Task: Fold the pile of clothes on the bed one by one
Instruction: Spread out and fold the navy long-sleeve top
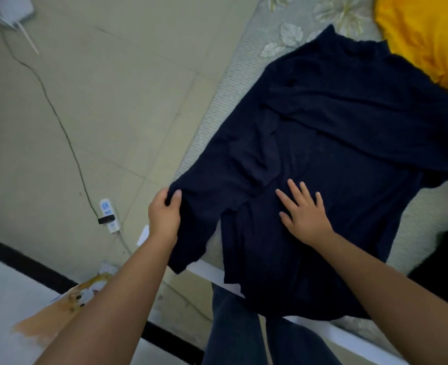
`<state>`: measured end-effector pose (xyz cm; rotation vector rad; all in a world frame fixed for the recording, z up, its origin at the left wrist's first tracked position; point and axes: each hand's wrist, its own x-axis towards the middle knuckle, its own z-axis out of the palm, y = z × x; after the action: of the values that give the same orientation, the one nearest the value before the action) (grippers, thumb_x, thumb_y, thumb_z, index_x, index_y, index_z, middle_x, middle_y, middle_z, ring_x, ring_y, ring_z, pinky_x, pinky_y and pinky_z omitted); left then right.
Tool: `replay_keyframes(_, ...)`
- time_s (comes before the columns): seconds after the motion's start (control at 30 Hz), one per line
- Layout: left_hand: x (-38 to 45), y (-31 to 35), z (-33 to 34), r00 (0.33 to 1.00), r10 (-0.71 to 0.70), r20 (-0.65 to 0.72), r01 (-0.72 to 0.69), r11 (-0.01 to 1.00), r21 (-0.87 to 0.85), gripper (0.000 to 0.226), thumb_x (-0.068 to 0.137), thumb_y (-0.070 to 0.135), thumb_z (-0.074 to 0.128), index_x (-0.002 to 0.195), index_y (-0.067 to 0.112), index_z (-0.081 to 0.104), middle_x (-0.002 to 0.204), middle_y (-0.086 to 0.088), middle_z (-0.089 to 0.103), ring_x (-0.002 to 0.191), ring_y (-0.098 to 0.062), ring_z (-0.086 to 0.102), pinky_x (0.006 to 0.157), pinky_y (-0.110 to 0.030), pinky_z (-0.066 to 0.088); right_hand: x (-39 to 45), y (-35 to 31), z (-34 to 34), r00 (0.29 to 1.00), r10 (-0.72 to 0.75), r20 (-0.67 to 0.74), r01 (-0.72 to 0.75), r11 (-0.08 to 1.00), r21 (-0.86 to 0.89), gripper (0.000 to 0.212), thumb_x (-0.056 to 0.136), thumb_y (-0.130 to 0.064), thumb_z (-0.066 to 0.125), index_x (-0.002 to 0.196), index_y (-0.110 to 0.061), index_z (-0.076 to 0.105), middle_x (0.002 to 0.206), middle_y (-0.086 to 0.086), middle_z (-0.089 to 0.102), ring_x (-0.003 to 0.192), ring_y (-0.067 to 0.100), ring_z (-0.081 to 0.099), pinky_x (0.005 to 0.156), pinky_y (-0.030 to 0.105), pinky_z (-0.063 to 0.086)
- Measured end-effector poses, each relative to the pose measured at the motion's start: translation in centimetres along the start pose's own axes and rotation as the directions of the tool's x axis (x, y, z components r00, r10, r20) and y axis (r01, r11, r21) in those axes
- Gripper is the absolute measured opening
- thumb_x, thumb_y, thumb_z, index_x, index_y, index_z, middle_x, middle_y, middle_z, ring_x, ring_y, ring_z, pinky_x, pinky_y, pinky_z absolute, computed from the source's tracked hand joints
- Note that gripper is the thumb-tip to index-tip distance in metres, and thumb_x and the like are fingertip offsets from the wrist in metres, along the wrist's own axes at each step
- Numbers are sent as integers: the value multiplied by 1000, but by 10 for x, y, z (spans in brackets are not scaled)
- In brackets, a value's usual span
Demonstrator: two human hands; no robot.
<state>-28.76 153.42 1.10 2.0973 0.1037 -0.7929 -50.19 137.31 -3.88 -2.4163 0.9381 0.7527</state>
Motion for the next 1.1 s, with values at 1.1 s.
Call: replay_keyframes(1.1,26,136,208,601,484,636,-775,156,613,48,83,7,60,129,-1,46,132,-21,44,124,-35,36,103,-39,27,27,133,-114,715,427,-554,-124,857,500,66,83,-35,64,135,-3,40,135,15,45,126,30,39,103,40,32)
